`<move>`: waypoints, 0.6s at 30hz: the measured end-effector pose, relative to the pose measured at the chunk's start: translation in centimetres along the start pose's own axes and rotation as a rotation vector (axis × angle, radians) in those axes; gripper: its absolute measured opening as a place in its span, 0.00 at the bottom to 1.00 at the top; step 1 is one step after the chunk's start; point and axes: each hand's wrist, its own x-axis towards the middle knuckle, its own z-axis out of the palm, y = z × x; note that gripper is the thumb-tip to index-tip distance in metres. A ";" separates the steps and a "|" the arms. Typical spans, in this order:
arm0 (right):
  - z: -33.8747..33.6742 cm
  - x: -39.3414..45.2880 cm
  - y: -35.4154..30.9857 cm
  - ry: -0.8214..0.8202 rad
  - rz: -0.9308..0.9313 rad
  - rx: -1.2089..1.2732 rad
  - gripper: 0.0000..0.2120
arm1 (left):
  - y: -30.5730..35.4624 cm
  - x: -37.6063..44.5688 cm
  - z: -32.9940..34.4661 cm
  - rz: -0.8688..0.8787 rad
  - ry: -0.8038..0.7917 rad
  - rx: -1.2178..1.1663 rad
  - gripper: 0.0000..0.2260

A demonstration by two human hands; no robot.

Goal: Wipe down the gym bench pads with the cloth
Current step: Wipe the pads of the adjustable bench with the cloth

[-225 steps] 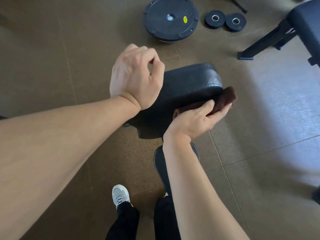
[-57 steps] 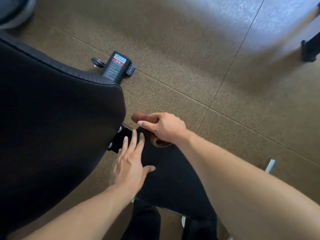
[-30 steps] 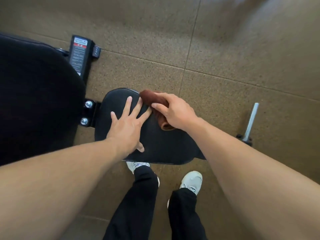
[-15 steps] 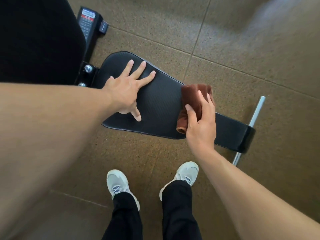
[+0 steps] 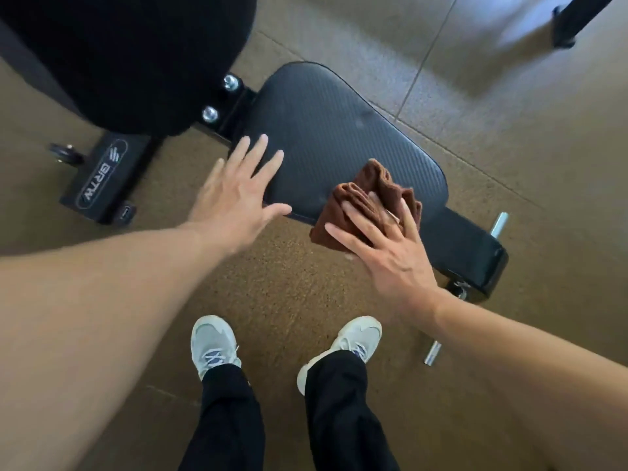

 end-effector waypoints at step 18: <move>-0.5 12.8 -7.6 -0.163 -0.325 -0.236 0.34 | -5.7 -9.1 1.2 -0.238 -0.013 -0.130 0.42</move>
